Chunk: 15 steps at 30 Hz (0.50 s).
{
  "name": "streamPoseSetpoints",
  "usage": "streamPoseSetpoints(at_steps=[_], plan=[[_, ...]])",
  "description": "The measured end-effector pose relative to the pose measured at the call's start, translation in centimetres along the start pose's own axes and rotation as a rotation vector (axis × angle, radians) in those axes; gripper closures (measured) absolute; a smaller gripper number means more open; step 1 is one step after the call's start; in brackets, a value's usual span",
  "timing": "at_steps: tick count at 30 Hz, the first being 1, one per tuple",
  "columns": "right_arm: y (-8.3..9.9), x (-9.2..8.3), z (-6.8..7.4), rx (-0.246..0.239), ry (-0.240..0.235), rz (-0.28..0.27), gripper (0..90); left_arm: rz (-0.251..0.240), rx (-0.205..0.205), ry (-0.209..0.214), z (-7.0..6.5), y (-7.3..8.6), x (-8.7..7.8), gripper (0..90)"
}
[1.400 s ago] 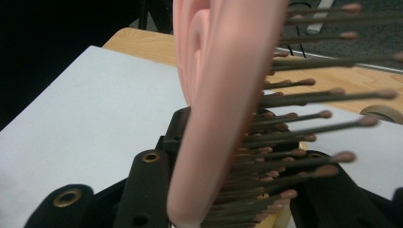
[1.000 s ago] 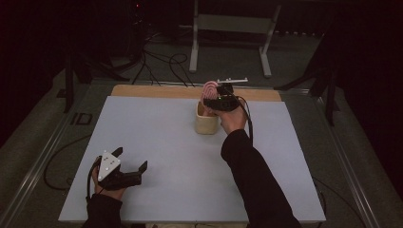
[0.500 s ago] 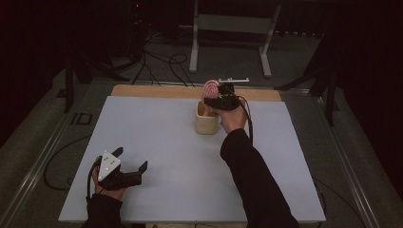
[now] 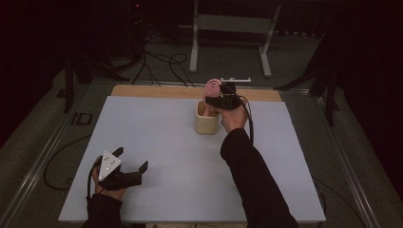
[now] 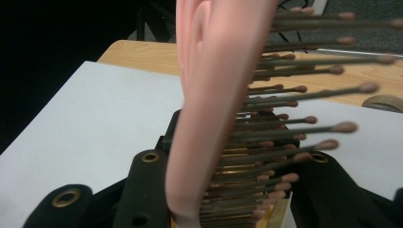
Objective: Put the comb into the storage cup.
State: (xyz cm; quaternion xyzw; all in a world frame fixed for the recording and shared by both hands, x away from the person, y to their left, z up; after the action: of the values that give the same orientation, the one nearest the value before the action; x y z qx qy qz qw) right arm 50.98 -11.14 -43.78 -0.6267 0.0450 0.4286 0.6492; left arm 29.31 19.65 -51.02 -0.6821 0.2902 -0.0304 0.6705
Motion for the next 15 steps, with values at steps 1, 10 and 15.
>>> streamPoseSetpoints(at_steps=[1, 10, 15], plan=[[0.00, 0.01, -0.06, -0.001, 0.002, -0.001, 62.0, 0.000, 0.000, 0.000, 0.00, 0.00, 0.00, 0.2], [0.07, 0.26, -0.33, 0.007, 0.006, 0.002, 61.5, 0.000, 0.000, -0.001, 0.01, 0.00, 0.00, 0.2], [0.02, 0.37, -0.35, 0.008, 0.010, 0.004, 61.4, 0.000, 0.000, 0.000, 0.03, -0.01, -0.01, 0.2]])
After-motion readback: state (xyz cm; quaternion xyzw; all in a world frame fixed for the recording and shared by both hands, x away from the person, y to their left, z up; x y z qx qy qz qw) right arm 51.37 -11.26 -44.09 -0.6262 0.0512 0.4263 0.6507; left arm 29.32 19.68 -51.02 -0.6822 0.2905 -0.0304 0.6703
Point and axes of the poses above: each handheld gripper's, and its own axes: x roughly forward along the jaws, y roughly out of its underside, z roughly to its left, the point moved 5 cm from there along x, roughly forward along the jaws, and after that the axes turned 6 degrees about -x, right-handed, at the moved point
